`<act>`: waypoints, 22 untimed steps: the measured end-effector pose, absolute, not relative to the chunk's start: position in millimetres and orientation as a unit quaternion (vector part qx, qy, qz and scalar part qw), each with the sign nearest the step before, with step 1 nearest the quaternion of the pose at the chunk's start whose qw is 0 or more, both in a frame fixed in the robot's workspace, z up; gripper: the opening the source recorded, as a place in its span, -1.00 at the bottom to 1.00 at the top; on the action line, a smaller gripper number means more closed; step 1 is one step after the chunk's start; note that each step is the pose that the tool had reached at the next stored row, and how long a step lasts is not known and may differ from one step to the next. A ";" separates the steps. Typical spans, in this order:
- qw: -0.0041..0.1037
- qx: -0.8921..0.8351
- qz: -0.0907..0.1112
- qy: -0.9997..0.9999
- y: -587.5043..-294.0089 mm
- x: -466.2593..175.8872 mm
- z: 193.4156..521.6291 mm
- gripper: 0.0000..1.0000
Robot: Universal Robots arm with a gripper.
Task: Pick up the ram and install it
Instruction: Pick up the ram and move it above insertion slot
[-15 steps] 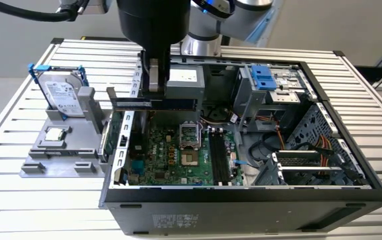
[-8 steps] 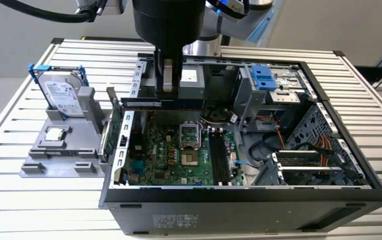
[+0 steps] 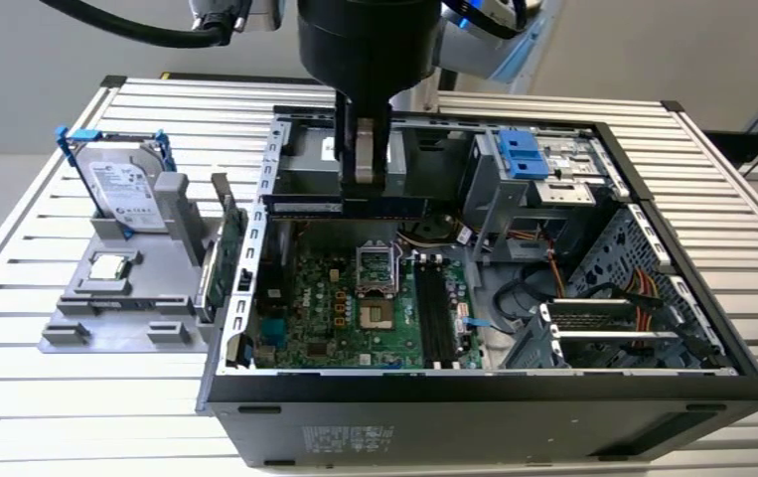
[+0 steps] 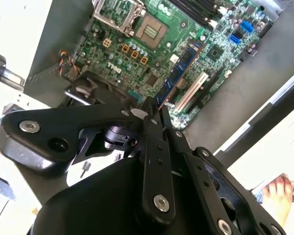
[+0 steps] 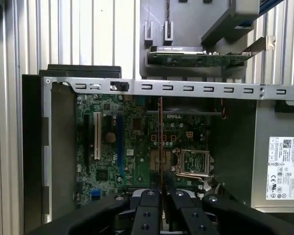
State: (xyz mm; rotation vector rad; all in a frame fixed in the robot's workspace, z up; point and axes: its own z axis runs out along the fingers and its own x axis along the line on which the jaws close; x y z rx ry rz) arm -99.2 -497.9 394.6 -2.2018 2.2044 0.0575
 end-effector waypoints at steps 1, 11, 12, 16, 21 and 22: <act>0.013 -0.707 0.018 0.707 -497.9 -96.9 394.6 -1.00; 0.013 -0.707 0.018 0.707 -497.9 -76.6 394.6 -1.00; 0.013 -0.707 0.018 0.707 -497.9 -74.7 394.6 -1.00; 0.013 -0.706 0.018 0.708 -497.9 -67.1 394.6 -1.00; 0.013 -0.700 0.018 0.714 -497.9 -60.3 394.6 -1.00; 0.013 -0.698 0.018 0.716 -497.9 -59.6 394.6 -1.00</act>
